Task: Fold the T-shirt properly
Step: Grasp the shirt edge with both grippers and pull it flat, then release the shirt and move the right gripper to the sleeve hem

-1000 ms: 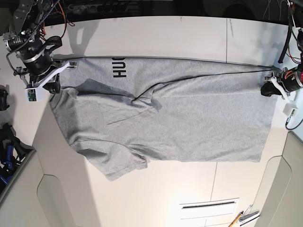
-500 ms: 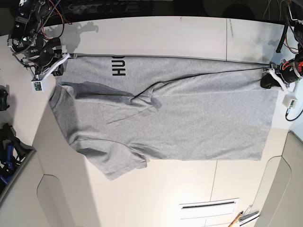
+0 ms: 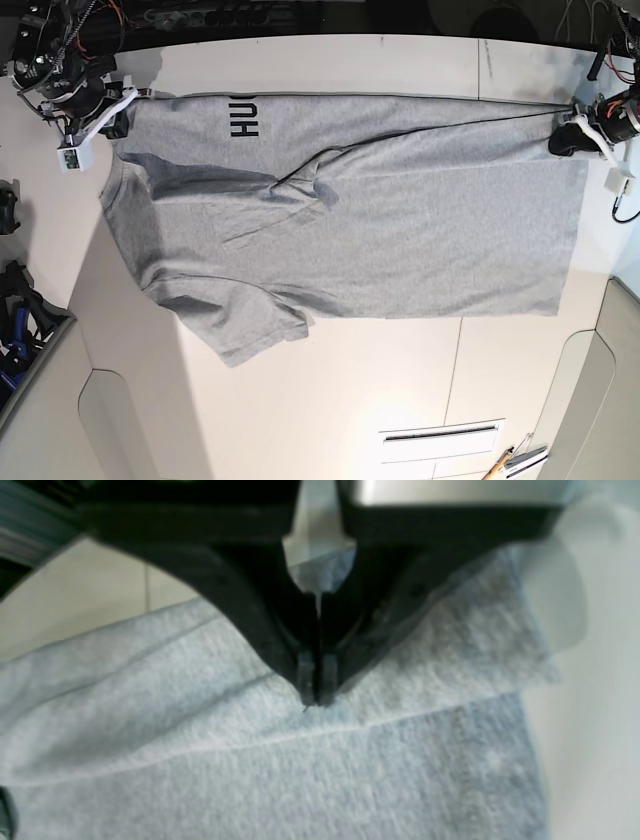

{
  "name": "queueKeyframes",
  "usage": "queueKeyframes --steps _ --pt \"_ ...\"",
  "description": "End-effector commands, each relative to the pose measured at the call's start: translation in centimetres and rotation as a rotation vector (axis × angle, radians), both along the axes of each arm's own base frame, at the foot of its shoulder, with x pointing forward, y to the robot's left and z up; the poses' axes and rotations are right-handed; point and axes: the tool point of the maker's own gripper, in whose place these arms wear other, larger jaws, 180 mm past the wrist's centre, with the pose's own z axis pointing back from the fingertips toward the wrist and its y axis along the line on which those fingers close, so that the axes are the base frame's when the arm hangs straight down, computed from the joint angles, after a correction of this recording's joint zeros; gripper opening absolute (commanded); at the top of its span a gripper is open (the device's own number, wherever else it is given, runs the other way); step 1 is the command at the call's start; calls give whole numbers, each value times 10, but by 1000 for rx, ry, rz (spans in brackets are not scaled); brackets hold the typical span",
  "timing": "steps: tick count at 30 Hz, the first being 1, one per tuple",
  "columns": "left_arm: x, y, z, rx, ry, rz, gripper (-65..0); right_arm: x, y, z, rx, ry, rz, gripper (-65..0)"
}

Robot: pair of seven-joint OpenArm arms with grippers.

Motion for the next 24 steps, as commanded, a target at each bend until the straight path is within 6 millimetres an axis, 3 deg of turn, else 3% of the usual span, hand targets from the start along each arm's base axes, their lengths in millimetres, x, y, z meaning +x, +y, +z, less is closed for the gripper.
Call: queueKeyframes --steps 1,7,14,18,24 --pt "-31 14 -12 70 137 -25 -650 -15 -5 -4 -27 61 11 -650" --pt "-57 28 -9 60 157 46 -650 -28 -2 5 -47 65 34 -650" --pt "-68 39 -3 59 162 92 -650 -38 0 15 -66 61 55 -650" --pt "-61 34 1 15 129 109 -650 -37 1 15 -65 55 54 -650" --pt "-22 41 29 -35 -23 174 -650 -23 4 35 -83 -15 74 -650"
